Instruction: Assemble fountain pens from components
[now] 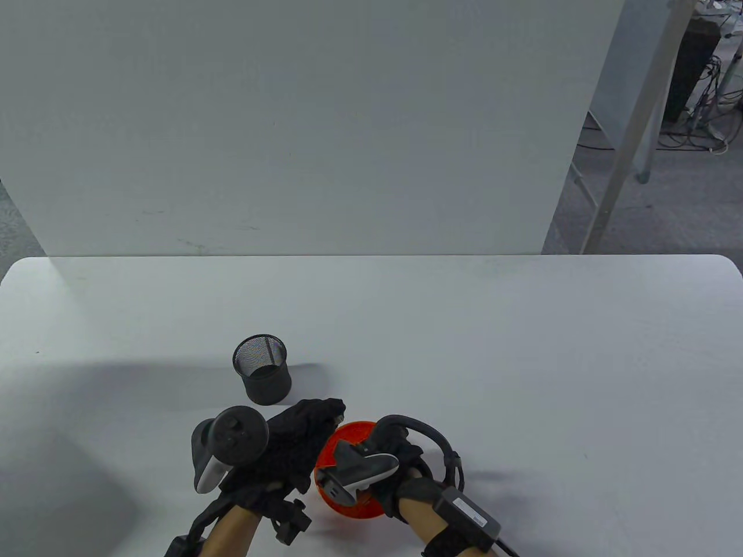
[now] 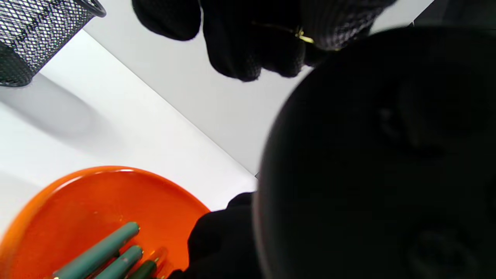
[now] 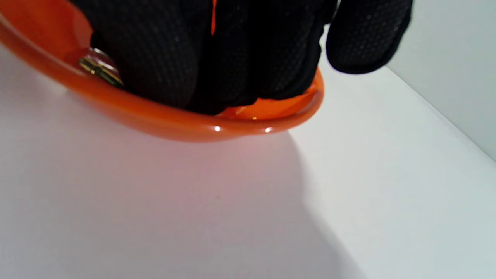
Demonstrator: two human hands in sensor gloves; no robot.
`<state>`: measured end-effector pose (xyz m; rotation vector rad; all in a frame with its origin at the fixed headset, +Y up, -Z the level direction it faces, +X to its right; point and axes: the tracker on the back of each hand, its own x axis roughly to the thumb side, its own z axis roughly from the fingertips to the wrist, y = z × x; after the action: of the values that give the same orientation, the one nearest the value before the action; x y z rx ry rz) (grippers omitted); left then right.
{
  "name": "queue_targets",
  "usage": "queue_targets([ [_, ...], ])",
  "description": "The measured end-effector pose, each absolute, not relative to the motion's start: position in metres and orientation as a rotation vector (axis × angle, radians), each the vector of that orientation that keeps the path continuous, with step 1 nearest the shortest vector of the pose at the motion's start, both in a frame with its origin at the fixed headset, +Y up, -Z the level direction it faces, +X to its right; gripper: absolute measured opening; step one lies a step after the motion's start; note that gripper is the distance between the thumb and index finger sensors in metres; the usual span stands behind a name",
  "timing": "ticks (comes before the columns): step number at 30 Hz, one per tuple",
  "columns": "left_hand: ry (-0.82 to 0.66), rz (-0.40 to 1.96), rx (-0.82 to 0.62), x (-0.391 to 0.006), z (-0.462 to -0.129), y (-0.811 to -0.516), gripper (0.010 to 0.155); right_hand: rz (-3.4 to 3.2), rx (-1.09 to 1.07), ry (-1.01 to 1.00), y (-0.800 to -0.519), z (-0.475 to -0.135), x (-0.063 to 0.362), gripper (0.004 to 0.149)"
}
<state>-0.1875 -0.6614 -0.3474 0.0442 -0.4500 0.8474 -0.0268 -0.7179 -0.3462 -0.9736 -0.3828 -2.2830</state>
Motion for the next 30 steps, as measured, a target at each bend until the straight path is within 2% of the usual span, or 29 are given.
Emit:
queue_targets([
  [12, -0.426, 0.864, -0.001, -0.19, -0.353, -0.67, 0.047, -2.286, -0.986, -0.348, -0.713, -0.343, -0.03, 0.042],
  [22, -0.404, 0.894, 0.008, -0.195, -0.355, -0.669, 0.047, -2.298, -0.975, -0.431, -0.704, -0.347, -0.031, 0.047],
  [25, -0.372, 0.922, 0.008, -0.2, -0.357, -0.672, 0.048, -2.38, -0.966, -0.492, -0.694, -0.346, -0.026, 0.047],
  [30, -0.32, 1.045, 0.006, -0.21, -0.361, -0.677, 0.049, -2.525, -1.014, -0.324, -0.658, -0.334, -0.015, 0.045],
])
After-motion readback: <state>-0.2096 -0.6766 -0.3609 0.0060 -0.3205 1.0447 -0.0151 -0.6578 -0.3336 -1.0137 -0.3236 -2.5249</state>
